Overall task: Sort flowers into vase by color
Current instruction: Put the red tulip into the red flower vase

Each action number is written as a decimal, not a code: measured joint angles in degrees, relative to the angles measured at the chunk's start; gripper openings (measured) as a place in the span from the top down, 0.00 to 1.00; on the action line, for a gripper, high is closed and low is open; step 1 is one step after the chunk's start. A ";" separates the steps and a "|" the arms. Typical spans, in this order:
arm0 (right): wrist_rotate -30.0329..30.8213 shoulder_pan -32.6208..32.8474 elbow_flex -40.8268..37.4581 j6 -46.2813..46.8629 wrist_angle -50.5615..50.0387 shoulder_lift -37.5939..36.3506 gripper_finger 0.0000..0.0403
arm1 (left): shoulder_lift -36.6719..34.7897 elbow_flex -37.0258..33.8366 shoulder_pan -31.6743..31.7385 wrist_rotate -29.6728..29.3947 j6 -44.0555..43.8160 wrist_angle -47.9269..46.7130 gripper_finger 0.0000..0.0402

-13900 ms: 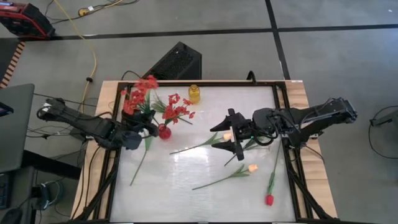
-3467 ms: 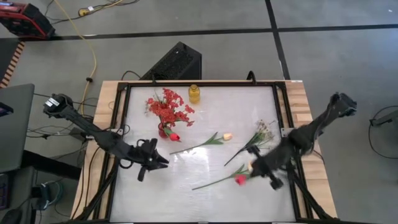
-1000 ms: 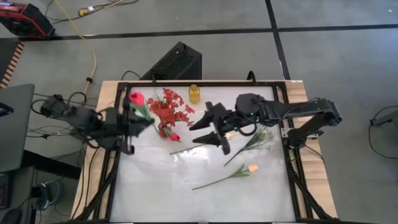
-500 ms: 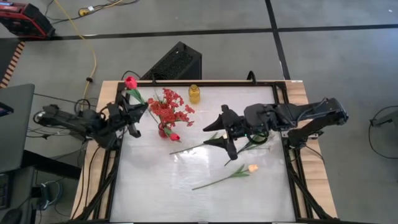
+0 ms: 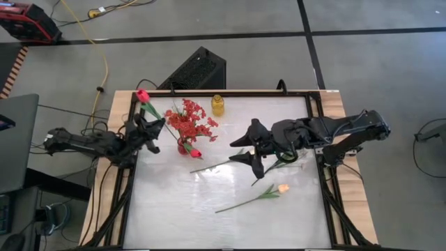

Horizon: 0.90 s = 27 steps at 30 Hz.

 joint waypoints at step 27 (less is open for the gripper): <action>-0.26 -2.08 0.00 -1.39 -6.28 0.00 0.38 | 10.57 -4.52 5.96 4.07 -8.46 0.77 1.00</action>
